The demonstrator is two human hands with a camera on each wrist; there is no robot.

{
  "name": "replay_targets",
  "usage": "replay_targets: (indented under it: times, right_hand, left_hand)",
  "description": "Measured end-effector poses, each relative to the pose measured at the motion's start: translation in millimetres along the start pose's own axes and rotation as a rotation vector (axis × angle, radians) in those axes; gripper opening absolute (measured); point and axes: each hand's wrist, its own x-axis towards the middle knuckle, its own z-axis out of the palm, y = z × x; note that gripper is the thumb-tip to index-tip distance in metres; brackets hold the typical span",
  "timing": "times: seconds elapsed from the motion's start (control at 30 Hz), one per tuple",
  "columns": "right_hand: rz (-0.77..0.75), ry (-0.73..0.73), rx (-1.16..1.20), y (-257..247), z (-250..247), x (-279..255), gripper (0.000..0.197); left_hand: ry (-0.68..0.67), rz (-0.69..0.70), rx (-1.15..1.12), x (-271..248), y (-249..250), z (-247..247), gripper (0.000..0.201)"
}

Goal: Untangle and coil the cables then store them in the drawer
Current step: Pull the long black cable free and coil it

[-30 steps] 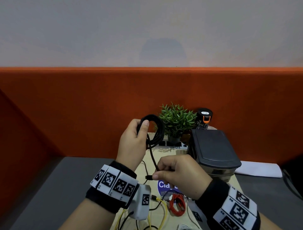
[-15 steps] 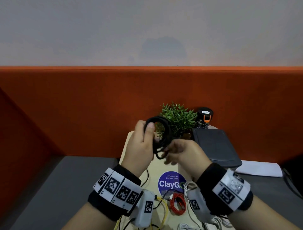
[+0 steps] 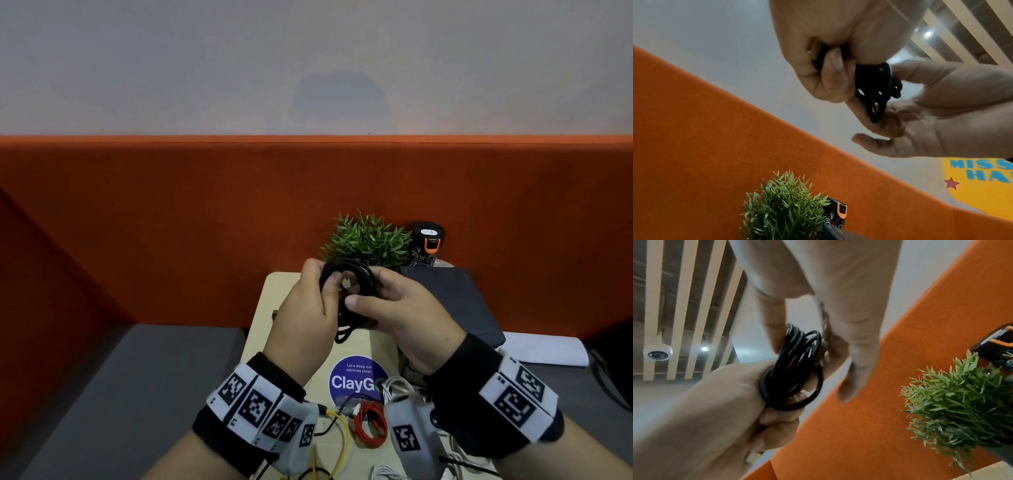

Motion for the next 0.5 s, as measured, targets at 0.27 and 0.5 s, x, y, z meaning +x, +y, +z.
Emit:
replay_targets:
  times: [0.27, 0.5]
  right_hand:
    - [0.116, 0.047, 0.106, -6, 3, 1, 0.025]
    - [0.146, -0.101, 0.161, -2, 2, -3, 0.016]
  left_hand:
    - [-0.004, 0.081, -0.025, -1, 2, 1, 0.021]
    - [-0.154, 0.104, -0.221, 8, -4, -9, 0.015]
